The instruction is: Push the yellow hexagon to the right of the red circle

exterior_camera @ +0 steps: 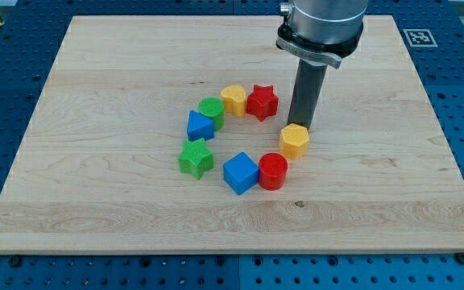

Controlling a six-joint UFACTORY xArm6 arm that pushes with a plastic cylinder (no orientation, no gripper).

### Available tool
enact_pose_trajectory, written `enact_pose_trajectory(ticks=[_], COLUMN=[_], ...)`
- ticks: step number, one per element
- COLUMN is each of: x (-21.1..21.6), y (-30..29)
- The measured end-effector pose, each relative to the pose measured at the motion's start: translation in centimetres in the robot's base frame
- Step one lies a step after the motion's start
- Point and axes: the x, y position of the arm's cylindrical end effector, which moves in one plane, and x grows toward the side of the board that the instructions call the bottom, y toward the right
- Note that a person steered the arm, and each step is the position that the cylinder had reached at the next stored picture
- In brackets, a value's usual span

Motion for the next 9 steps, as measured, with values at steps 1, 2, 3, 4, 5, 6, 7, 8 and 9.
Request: enact_pose_trajectory(ticks=[1,2,3,4,5,6,7,8,9], x=[0.7,3.1,3.5,3.5,2.5,2.4,3.5,4.3,4.5], y=[0.0,0.0,0.0,-0.6,-1.0,-2.2,-3.9,-4.8,-4.0])
